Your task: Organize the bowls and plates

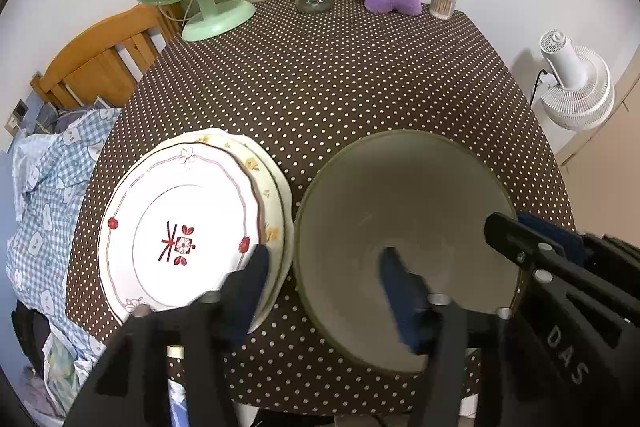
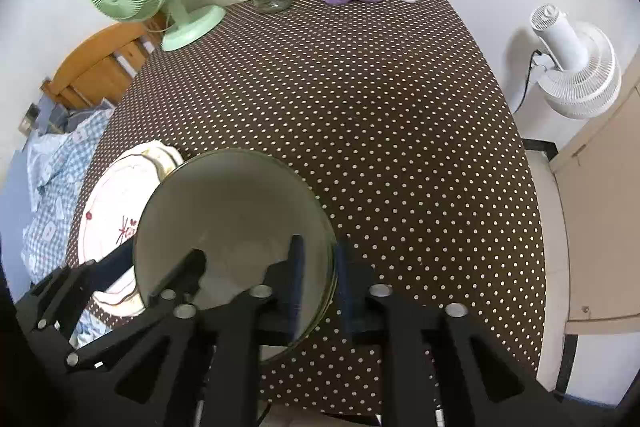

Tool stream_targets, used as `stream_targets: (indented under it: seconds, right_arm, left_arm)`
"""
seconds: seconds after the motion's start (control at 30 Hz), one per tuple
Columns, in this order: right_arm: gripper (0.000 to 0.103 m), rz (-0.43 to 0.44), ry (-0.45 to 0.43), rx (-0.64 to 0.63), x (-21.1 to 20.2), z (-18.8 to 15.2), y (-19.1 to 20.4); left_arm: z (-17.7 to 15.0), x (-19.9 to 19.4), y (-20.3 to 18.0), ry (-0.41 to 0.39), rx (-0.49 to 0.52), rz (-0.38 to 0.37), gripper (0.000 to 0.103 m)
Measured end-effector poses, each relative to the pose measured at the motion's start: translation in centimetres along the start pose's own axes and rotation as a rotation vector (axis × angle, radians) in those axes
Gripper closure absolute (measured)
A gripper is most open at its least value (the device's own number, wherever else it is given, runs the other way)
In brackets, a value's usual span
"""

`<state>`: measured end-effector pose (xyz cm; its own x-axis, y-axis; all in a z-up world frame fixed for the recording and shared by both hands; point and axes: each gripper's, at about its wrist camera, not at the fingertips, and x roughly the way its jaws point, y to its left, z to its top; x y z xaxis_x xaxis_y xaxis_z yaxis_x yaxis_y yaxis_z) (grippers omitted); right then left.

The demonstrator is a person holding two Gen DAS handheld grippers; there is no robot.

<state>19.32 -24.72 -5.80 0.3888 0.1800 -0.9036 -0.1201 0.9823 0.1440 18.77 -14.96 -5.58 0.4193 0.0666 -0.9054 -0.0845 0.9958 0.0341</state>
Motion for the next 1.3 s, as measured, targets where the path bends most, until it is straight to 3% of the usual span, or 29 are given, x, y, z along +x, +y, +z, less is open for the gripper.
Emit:
stream_targets:
  seconds: [0.03, 0.1, 0.27, 0.6, 1.0, 1.3]
  right_arm:
    - [0.040, -0.005, -0.013, 0.006, -0.3, -0.1, 0.0]
    - [0.031, -0.019, -0.038, 0.013, -0.8, -0.2, 0.1]
    - [0.030, -0.008, -0.023, 0.060, -0.5, 0.0, -0.2]
    - [0.024, -0.022, -0.015, 0.165, 0.8, 0.3, 0.3]
    - [0.024, -0.026, 0.000, 0.207, 2.5, 0.3, 0.2]
    - [0.024, 0.002, 0.042, 0.198, 4.4, 0.7, -1.1]
  left_arm:
    - [0.0, 0.0, 0.2, 0.000, 0.000, -0.006, 0.040]
    - [0.3, 0.0, 0.8, -0.003, 0.002, -0.022, 0.035]
    - [0.6, 0.1, 1.9, -0.022, 0.016, -0.112, 0.020]
    - [2.1, 1.1, 3.8, -0.031, 0.044, -0.181, 0.018]
    - [2.1, 2.7, 4.0, 0.008, 0.058, -0.223, 0.025]
    - [2.0, 3.6, 2.2, 0.021, 0.055, -0.226, 0.036]
